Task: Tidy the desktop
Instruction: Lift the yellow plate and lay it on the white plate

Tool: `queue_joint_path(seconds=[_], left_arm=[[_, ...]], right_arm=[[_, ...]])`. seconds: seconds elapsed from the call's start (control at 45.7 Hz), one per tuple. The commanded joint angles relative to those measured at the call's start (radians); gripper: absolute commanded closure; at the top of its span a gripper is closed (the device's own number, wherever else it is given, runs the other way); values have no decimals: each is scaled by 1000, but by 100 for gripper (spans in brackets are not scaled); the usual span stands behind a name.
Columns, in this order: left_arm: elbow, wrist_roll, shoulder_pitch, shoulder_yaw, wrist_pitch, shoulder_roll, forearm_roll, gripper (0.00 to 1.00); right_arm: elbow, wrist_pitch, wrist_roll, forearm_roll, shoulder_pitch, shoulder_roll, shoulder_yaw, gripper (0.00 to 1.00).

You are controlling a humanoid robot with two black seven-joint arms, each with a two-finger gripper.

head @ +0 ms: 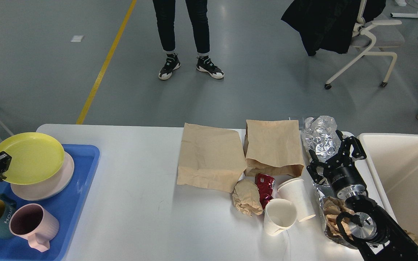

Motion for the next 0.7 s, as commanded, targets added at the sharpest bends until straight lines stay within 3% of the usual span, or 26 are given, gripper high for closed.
queue_joint_path(seconds=[0.0,0.613,0.679], left_arm=[[-3,-1,4,-1,26,-10,9,100],[-14,9,39,-39,26,-28,10,100],[-23,11,38,-41,32,-31,10,94]], right_arm=[[0,-1,0,0,0,0,0,0],[0,0,1,0,0,0,0,0],[0,-1,1,0,0,0,0,0]])
